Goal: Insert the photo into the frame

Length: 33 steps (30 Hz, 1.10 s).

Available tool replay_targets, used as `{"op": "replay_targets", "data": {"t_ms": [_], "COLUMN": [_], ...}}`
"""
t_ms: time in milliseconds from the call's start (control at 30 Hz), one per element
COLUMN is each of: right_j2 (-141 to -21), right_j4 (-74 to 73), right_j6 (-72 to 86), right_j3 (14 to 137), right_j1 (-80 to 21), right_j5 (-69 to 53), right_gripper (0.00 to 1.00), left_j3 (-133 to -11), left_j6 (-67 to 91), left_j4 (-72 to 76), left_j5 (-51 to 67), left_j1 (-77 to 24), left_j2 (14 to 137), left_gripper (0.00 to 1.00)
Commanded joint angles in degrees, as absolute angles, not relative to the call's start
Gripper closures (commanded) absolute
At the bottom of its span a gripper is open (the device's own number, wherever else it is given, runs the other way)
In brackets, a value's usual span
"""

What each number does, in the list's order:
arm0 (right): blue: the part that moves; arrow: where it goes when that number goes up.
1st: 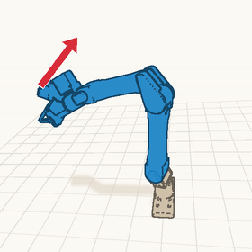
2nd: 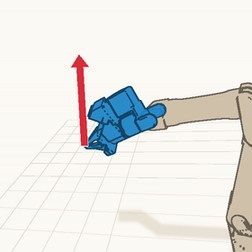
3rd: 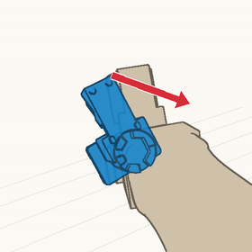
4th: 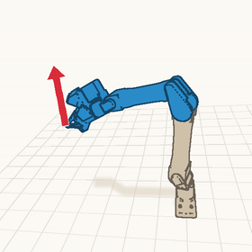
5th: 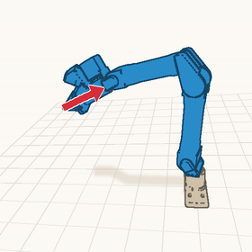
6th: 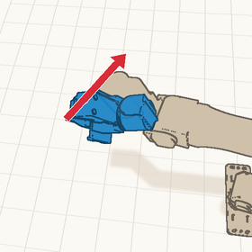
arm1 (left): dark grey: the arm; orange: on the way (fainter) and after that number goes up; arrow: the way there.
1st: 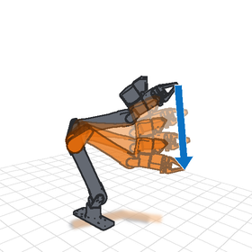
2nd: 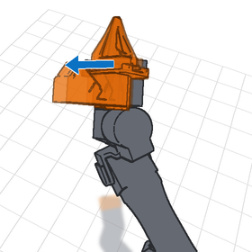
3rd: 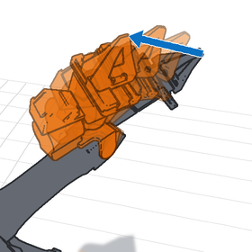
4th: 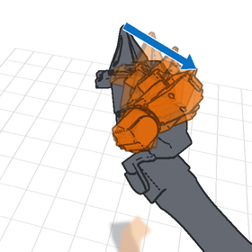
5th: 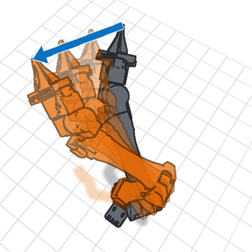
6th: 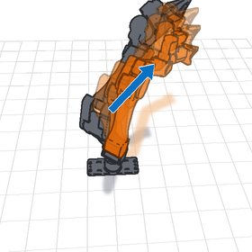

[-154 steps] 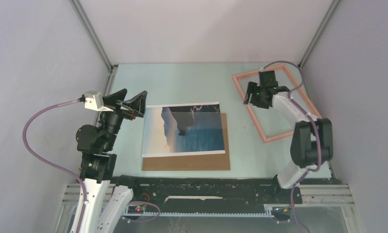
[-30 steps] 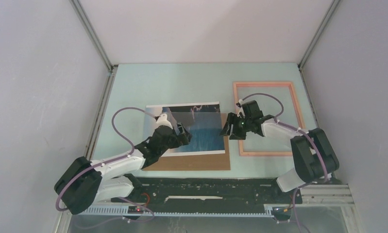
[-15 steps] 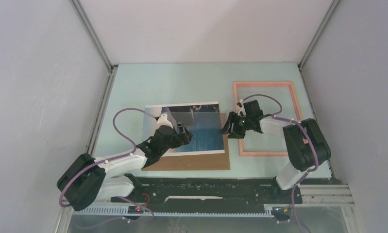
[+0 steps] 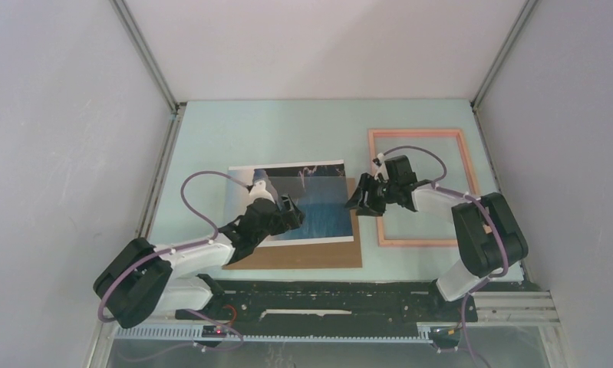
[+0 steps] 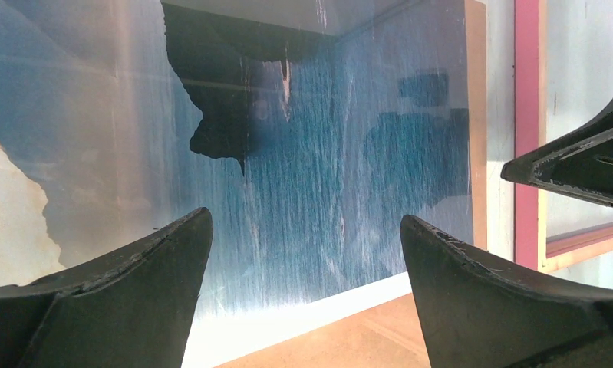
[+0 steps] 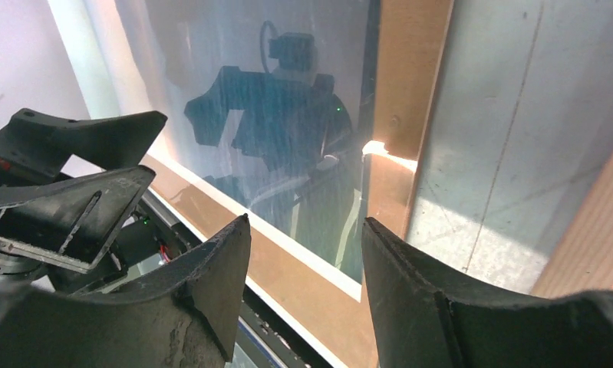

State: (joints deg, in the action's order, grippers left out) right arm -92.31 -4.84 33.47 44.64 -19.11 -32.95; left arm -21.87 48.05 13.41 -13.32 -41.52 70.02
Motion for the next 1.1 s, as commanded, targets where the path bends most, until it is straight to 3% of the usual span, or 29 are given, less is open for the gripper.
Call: {"op": "replay_targets", "data": {"t_ms": [0,200,400,567,1067], "right_j2": [-89.7,-92.9,-103.6,-108.1,-113.7], "right_j4": [-4.0,-5.4,-8.0,-8.3,-3.5], "right_j6": [34.5,32.3,30.4,30.5,32.9], "right_j3": [46.7,51.2,61.3,65.1,66.6], "right_j1": [-19.6,-16.1,-13.6,-12.7,-11.4], "right_j5": [-33.4,-29.7,-31.0,-31.5,-40.5], "right_gripper": [0.37,0.34,0.33,0.34,0.37], "left_j3": [-21.4,-25.3,-27.2,-25.3,-21.4], "left_j6": [48.2,44.2,42.8,43.1,45.2], "left_j4": [15.8,8.7,2.7,4.3,11.3], "left_j5": [-13.8,-15.1,-16.1,-13.1,-11.5], "left_j1": [-41.9,-42.0,-37.3,-31.0,-30.5], "left_j2": [69.9,63.2,59.4,60.2,68.4], "left_gripper": [0.0,0.0,0.0,0.0,0.0]}}
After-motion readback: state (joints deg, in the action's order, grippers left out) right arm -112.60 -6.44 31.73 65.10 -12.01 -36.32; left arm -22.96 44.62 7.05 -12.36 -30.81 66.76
